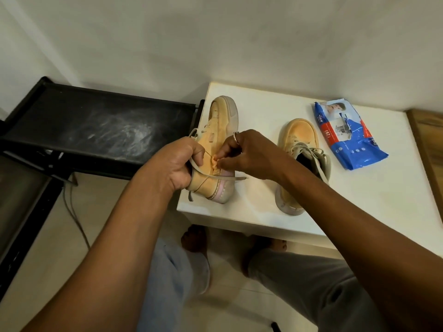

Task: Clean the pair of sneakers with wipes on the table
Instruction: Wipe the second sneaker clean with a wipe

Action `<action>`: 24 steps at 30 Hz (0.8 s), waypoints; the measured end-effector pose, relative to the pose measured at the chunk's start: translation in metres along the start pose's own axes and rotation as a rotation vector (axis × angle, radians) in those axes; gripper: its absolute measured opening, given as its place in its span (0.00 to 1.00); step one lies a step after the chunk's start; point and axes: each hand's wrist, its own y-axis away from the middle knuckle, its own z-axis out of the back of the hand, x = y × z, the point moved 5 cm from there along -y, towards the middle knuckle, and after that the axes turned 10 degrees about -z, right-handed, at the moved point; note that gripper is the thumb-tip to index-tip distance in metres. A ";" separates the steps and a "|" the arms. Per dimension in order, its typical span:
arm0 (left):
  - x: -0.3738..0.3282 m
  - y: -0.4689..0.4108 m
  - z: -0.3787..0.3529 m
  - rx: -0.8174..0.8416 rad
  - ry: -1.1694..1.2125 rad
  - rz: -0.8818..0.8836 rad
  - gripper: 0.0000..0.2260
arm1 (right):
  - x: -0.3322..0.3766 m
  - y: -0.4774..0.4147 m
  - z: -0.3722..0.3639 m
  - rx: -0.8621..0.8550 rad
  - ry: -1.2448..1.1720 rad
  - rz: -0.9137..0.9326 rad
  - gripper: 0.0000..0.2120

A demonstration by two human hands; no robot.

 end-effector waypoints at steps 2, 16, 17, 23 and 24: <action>0.000 -0.003 0.001 -0.008 0.002 -0.012 0.27 | 0.001 -0.001 0.000 -0.052 0.000 0.021 0.05; 0.001 -0.011 0.000 0.013 0.036 -0.074 0.30 | 0.020 0.007 -0.006 -0.227 0.179 0.207 0.07; 0.001 -0.011 -0.003 0.027 0.046 -0.096 0.29 | 0.020 0.007 -0.003 -0.293 0.200 0.212 0.08; 0.001 -0.009 -0.011 0.075 0.046 -0.128 0.26 | 0.013 0.000 0.013 -0.434 0.157 0.138 0.09; 0.001 -0.008 -0.011 0.079 0.046 -0.122 0.27 | 0.012 0.000 0.012 -0.378 0.152 0.136 0.09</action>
